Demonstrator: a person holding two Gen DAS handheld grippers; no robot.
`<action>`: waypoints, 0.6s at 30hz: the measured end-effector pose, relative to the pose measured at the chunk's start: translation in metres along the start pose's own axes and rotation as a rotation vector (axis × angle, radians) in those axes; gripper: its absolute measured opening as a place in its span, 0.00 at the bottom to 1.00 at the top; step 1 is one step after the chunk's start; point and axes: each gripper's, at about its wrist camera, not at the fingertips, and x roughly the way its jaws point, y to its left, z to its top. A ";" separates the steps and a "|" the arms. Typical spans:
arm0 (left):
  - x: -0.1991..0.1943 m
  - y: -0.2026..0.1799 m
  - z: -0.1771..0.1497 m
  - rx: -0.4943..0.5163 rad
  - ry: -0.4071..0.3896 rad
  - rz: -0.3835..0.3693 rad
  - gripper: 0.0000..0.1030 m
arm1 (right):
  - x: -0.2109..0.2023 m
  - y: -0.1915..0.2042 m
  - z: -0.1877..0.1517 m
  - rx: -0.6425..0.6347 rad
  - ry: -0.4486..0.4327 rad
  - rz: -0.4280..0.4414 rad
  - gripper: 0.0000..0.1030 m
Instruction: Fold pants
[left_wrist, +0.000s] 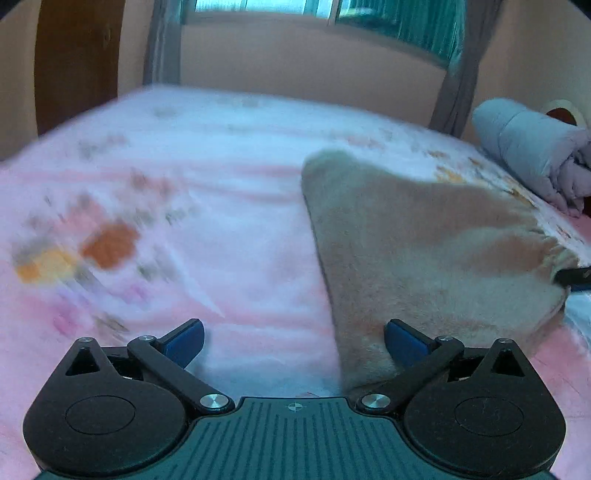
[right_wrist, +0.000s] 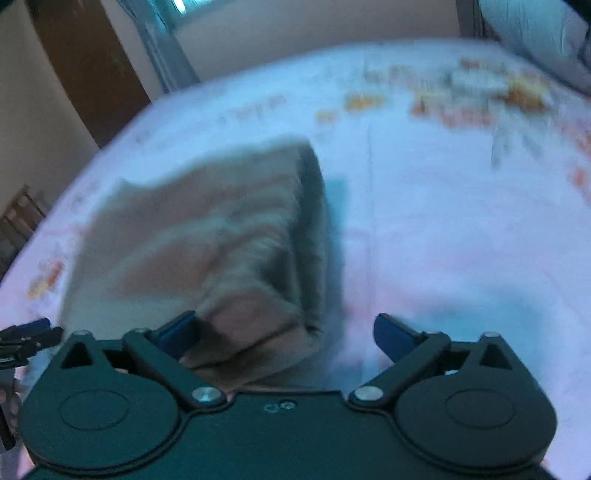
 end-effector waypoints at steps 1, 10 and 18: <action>-0.009 0.001 0.002 0.017 -0.030 0.012 1.00 | -0.012 0.004 0.000 -0.018 -0.038 -0.009 0.88; 0.015 0.001 0.057 -0.019 -0.158 -0.013 1.00 | -0.022 0.008 0.032 -0.012 -0.233 0.038 0.89; 0.107 -0.021 0.098 0.047 -0.087 0.007 1.00 | 0.060 -0.005 0.077 -0.070 -0.225 -0.071 0.89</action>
